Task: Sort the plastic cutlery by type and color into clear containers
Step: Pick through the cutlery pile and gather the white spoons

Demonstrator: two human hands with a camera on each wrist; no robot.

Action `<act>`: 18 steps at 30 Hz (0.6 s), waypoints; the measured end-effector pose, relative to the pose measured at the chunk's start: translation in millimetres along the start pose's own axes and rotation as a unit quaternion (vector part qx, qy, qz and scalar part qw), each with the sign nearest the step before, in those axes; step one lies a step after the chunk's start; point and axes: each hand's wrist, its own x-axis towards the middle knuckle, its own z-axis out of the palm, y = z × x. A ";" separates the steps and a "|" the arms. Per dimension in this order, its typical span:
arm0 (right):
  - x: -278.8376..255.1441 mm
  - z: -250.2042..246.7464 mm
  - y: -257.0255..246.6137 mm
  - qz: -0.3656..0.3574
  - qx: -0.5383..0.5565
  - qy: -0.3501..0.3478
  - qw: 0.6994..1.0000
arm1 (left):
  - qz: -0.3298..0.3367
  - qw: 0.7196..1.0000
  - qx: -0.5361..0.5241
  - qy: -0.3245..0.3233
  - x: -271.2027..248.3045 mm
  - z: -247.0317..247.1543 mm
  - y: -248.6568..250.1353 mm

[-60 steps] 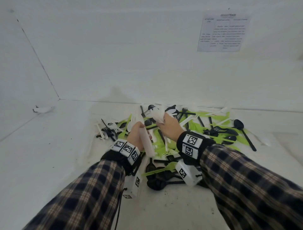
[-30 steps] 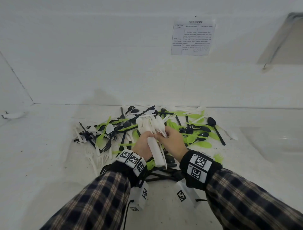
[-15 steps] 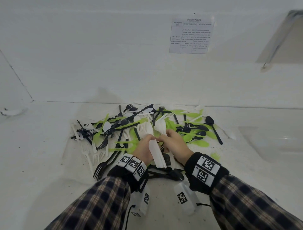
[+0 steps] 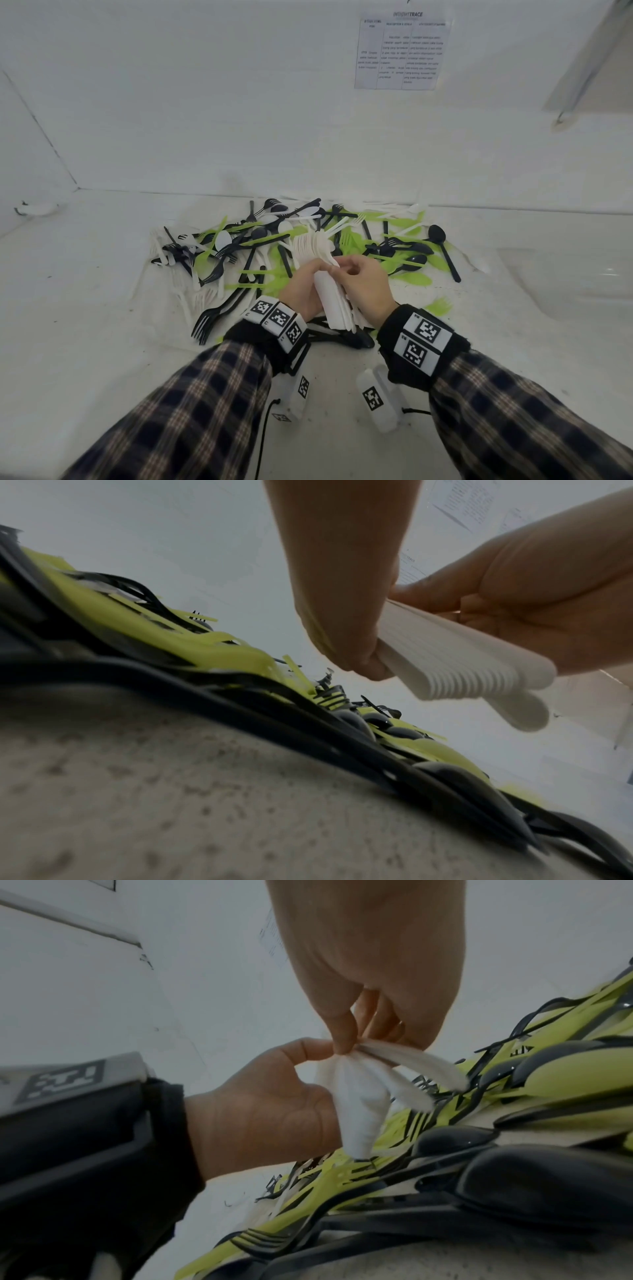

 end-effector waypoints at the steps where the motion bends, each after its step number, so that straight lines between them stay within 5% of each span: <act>1: 0.0 -1.5 -0.4 -0.004 0.006 -0.006 1.000 | 0.000 1.000 -0.003 0.003 -1.1 1.2 0.3; 10: 3.3 -7.8 -5.6 0.015 0.081 -0.012 0.996 | 0.021 0.997 0.020 0.076 -7.3 8.6 0.5; 18: 5.7 -10.1 -6.4 0.025 0.082 -0.043 0.995 | 0.027 0.998 0.002 0.055 -13.2 14.6 0.0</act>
